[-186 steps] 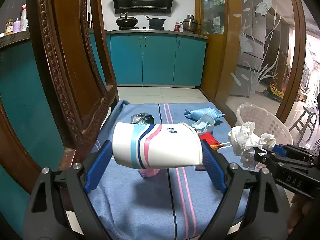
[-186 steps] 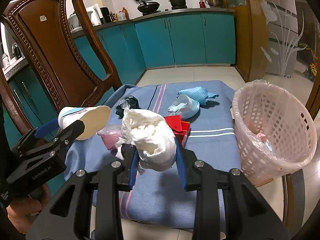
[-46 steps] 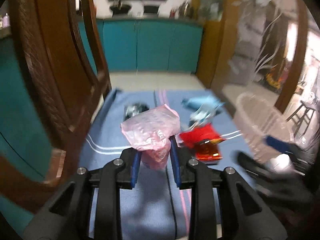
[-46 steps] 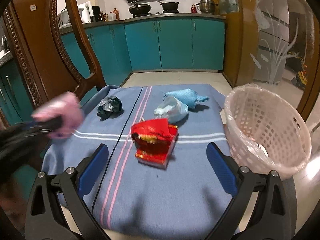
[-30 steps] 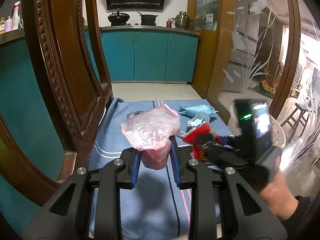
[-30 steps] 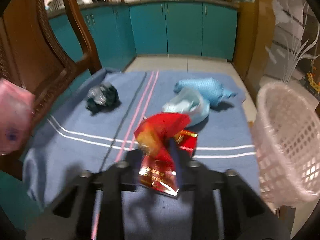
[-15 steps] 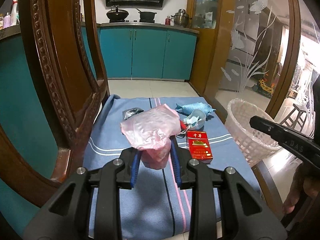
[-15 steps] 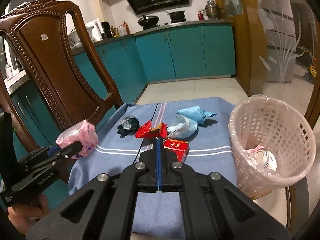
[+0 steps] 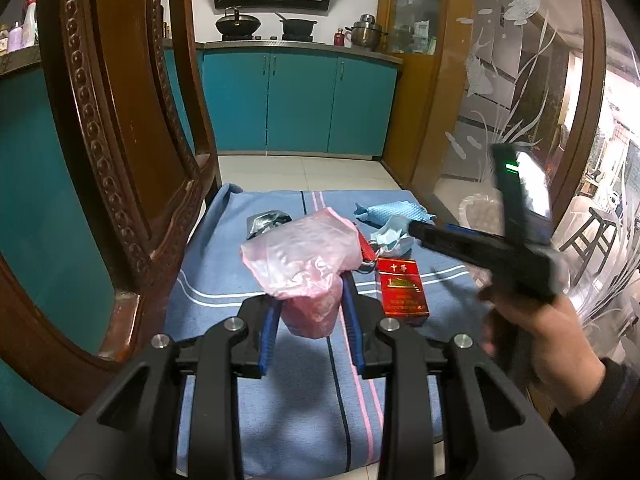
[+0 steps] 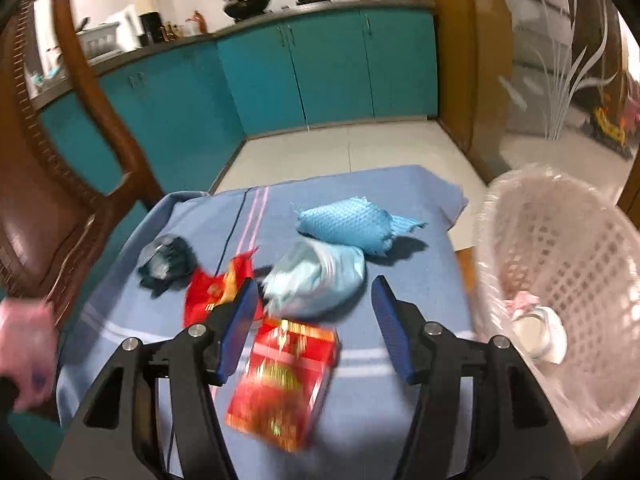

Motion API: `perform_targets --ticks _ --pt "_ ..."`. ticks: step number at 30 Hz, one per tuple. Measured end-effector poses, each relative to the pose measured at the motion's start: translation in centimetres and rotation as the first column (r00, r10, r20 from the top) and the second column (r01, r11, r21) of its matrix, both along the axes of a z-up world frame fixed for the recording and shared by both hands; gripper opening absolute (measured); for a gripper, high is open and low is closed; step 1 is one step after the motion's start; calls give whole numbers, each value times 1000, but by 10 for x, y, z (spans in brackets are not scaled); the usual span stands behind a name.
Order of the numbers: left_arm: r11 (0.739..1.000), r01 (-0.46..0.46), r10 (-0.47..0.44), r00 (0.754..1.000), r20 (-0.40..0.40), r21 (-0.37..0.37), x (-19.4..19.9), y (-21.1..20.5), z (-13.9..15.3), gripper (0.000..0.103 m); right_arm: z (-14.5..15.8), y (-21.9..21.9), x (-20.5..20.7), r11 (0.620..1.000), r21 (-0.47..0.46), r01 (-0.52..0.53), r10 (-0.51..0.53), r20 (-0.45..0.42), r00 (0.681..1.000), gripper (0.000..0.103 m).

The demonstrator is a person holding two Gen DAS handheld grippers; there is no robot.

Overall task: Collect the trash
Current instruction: 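Grasp the blue face mask with the right gripper while the left holds the pink bag, then carry the face mask over the wastebasket and open the right gripper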

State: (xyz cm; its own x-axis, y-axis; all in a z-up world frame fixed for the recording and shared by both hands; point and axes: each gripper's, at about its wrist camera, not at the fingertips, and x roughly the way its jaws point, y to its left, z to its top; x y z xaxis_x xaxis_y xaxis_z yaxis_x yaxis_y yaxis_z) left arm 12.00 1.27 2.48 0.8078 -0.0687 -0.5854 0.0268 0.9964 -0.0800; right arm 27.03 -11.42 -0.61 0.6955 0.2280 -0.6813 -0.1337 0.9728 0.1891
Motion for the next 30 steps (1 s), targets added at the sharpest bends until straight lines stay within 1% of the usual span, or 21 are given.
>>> perform_targets --ticks 2,3,4,5,6,8,11,14,17,19,21,24,26,30 --pt "1000 0 0 1000 -1 2 1 -1 0 30 -9 7 19 999 -43 8 -8 -7 1000 58" --pt "1000 2 -2 1000 -1 4 1 -2 0 30 -15 10 29 998 -63 4 -6 -23 1000 54" --pt "1000 4 -4 1000 -2 8 2 -3 0 30 -20 11 35 998 -67 -6 3 -45 999 27" --pt "1000 6 -6 1000 -5 13 4 -3 -1 30 -26 10 39 998 -60 -18 13 -80 997 5" --pt "1000 6 -6 1000 -7 13 4 -3 -1 30 -26 7 36 998 -55 -11 6 -86 996 5" --pt "1000 6 -6 1000 -11 11 5 -1 -2 30 -12 -1 20 999 -44 1 -3 -43 999 4" --pt "1000 2 -2 1000 -8 -4 5 2 1 30 27 -19 -16 1000 22 -3 2 47 999 4" --pt "1000 5 -5 1000 -1 -12 5 0 3 30 68 -36 -60 996 85 -19 6 144 990 4" --pt "1000 19 -19 1000 -2 -17 2 -3 1 30 90 -44 -101 992 106 -61 39 199 979 4" --pt "1000 27 -27 1000 -2 -13 0 -5 0 30 91 -43 -120 993 87 -78 57 214 975 4" --pt "999 32 -32 999 -2 -5 -2 -7 0 30 83 -43 -135 992 87 -93 74 197 978 4" --pt "1000 30 -30 1000 -7 3 -3 -7 -2 30 69 -35 -140 992 60 -114 104 154 983 4" --pt "1000 26 -26 1000 -12 3 -3 -6 -3 30 66 -26 -139 991 46 -124 117 141 983 4" --pt "1000 21 -21 1000 -19 2 -1 -5 -4 30 67 -19 -140 990 41 -134 127 140 982 4"
